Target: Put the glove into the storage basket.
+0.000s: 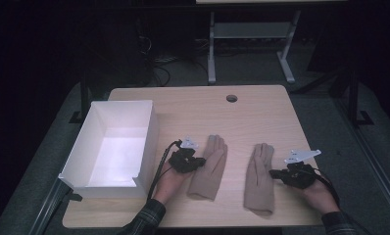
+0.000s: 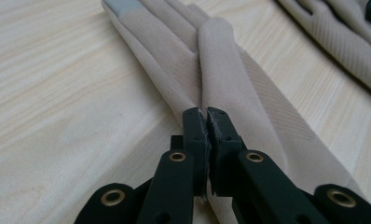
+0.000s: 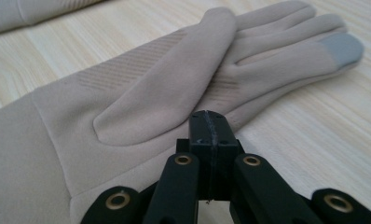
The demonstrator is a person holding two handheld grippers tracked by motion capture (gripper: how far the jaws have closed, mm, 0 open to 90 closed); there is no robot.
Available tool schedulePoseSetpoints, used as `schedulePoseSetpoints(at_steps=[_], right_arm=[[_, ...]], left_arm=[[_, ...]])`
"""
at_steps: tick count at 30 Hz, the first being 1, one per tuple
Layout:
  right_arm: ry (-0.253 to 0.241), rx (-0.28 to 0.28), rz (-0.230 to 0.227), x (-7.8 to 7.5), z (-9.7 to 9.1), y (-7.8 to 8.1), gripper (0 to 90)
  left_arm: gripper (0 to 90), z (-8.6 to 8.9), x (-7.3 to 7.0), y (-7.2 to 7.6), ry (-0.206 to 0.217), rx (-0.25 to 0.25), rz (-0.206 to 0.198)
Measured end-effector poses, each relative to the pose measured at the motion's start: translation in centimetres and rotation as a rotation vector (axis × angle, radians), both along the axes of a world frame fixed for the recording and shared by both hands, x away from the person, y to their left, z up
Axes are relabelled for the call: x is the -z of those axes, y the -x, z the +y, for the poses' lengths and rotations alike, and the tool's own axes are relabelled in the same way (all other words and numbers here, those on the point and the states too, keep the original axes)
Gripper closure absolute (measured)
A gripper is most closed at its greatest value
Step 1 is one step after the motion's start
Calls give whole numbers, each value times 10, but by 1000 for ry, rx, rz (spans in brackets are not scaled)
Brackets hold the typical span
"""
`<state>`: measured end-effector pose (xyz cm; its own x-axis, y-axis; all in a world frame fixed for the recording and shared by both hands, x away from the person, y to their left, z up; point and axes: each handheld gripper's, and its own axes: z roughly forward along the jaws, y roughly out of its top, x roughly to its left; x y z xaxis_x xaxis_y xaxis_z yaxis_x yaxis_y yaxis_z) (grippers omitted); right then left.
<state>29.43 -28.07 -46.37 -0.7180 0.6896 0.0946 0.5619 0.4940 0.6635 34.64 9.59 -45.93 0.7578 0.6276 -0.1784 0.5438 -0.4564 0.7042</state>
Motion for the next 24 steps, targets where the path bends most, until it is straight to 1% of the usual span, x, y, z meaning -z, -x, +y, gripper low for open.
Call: schedulePoseSetpoints(at_steps=[1, 2, 3, 4, 5, 6, 8, 10, 11, 12, 13, 14, 15, 16, 17, 18, 19, 20, 21, 22, 24], right_arm=[[0, 0, 0, 0, 0, 0, 900], [-17, -10, 7, 1, 1, -1, 900], [-17, -10, 7, 1, 1, -1, 900], [-18, -16, 18, 1, 2, -2, 900], [-18, -16, 18, 1, 2, -2, 900], [-40, -23, 23, 3, 4, -4, 900], [-43, -23, 27, 3, 5, -4, 900], [-44, -35, 23, 3, 9, -6, 900], [-48, -35, 27, 3, 11, -7, 900], [-53, -43, 23, 4, 13, -8, 900], [-56, -47, 32, 4, 19, -8, 900], [-56, -47, 32, 4, 19, -8, 900], [-54, -56, 32, 4, 25, -9, 900], [-54, -56, 32, 4, 25, -9, 900], [-56, -63, 32, 4, 30, -10, 900], [-56, -63, 32, 4, 30, -10, 900], [-56, -63, 35, 3, 34, -11, 900], [-54, -74, 23, 4, 35, -12, 900], [-58, -65, 36, 3, 37, -12, 900], [-58, -65, 36, 3, 37, -12, 900], [-60, -77, 31, 4, 42, -13, 900]], left_arm=[[869, 0, 0, 0, 0, 0, 0], [869, 1, -2, 0, 27, -5, 0], [869, 1, -2, 0, 27, -5, 0], [869, 1, -3, -1, 35, -5, 2], [869, 2, -3, -1, 46, -4, 4], [869, 3, -5, -1, 52, -3, 3], [869, 3, -5, 0, 58, -3, 1], [869, 3, -6, 0, 63, 1, -1], [869, 3, -7, 1, 74, -4, 2], [869, 3, -8, 0, 70, 4, -3], [869, 3, -9, 0, 87, 6, -1], [869, 3, -9, 0, 87, 6, -1], [869, 2, -10, 1, 98, 3, 1], [869, 2, -10, 1, 99, 6, 0], [869, 3, -12, 2, 120, 12, 8], [869, 3, -12, 2, 120, 12, 8], [869, 3, -13, 2, 128, 14, 6], [869, 3, -15, 3, 138, 18, 11], [869, 2, -17, 4, 145, 27, 8], [869, 2, -17, 4, 145, 27, 8], [869, 1, -20, 5, 159, 37, 6]])
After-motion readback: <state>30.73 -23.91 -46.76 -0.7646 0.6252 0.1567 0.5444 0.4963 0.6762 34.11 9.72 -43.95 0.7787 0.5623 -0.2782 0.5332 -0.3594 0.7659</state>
